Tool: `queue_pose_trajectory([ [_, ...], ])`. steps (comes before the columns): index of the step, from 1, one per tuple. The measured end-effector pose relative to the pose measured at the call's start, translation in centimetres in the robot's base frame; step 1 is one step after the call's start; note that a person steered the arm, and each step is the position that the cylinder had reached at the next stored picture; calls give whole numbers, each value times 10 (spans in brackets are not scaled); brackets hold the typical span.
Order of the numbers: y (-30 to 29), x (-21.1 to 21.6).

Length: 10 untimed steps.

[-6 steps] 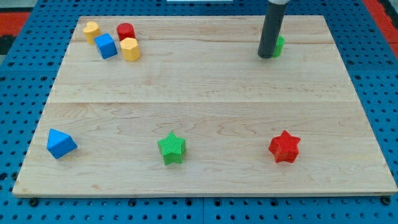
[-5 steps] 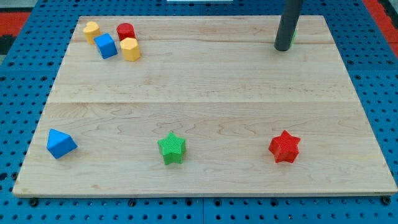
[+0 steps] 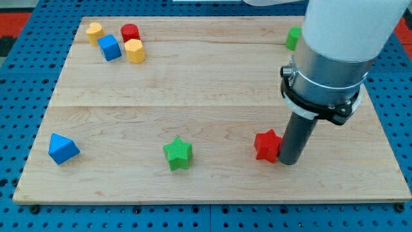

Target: Place the red star to the left of the green circle

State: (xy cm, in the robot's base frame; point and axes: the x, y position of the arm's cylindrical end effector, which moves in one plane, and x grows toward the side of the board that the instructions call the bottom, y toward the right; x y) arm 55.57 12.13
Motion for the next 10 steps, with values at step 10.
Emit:
queue_pose_trajectory([
  [10,-151,-78],
])
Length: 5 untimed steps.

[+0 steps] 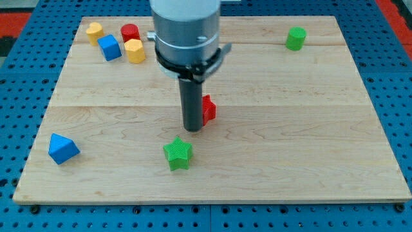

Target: Place the red star to the left of the green circle

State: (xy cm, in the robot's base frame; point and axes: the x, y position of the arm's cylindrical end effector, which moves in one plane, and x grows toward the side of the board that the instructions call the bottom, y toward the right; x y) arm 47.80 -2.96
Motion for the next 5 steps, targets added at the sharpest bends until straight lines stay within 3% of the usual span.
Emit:
queue_pose_trajectory([
  [2,88,-86],
  [3,93,-155],
  [5,59,-185],
])
